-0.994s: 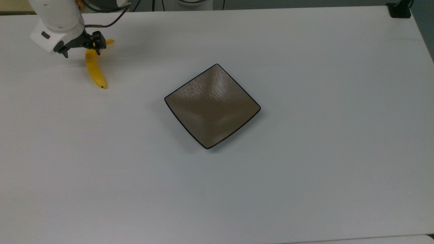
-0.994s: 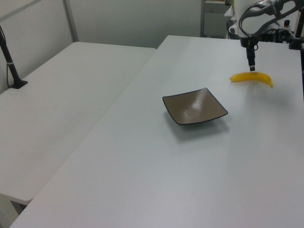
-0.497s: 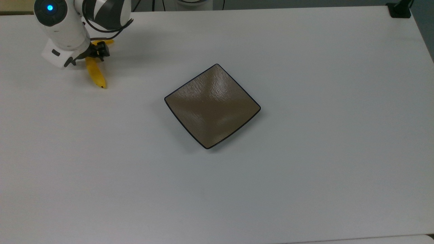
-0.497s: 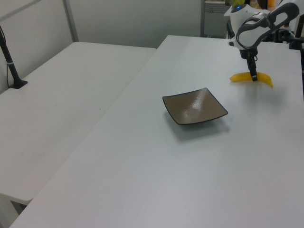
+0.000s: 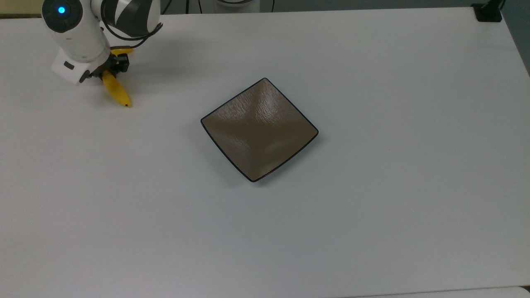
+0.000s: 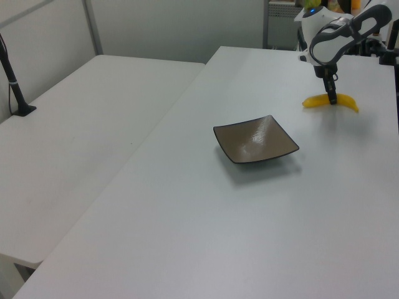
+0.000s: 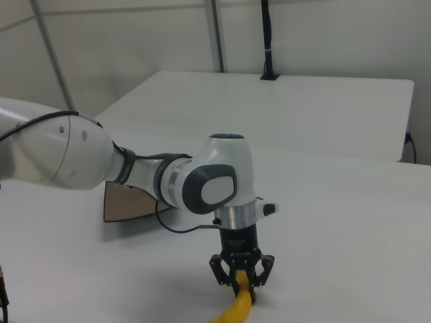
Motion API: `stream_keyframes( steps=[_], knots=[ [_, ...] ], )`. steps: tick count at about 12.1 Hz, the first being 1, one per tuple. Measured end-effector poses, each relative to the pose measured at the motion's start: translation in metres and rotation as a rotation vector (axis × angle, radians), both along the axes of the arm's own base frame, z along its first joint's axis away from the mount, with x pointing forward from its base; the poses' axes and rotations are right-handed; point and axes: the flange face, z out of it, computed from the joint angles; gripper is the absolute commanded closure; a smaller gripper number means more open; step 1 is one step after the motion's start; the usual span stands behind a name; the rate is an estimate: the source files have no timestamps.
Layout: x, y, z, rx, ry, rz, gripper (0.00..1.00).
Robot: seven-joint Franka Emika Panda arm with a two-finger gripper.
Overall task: Bananas placed on a ceramic plate
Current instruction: 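Close the gripper around the middle of the yellow banana, then lift the banana and carry it over the brown plate, lowering it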
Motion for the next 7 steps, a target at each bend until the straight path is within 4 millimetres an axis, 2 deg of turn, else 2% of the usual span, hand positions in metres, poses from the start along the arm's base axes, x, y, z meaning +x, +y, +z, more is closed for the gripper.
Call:
stream_keyframes(
  steps=[4,7],
  knots=[
    [0.005,0.001,0.007,0.003,-0.019,-0.002,0.89],
    [0.021,0.008,0.039,0.032,-0.062,-0.028,0.88]
  ],
)
